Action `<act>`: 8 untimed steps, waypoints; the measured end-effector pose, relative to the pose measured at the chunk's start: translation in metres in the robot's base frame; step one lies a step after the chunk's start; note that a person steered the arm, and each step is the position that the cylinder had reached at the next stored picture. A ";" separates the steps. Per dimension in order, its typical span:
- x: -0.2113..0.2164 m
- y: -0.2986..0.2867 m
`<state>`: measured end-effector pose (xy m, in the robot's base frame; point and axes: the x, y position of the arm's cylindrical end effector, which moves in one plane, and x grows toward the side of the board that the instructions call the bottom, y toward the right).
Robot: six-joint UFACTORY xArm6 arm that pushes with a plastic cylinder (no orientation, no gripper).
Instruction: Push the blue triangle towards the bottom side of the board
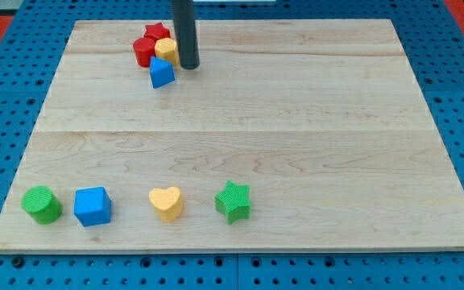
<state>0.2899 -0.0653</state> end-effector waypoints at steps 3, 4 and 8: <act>0.051 -0.069; 0.052 -0.021; 0.136 0.038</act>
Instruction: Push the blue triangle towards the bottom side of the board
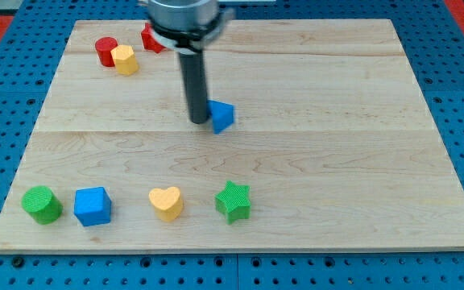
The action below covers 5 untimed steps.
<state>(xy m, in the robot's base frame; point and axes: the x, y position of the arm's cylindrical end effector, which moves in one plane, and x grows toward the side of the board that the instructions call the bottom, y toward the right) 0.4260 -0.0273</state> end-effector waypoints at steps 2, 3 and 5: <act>-0.030 0.048; -0.050 0.054; 0.020 0.137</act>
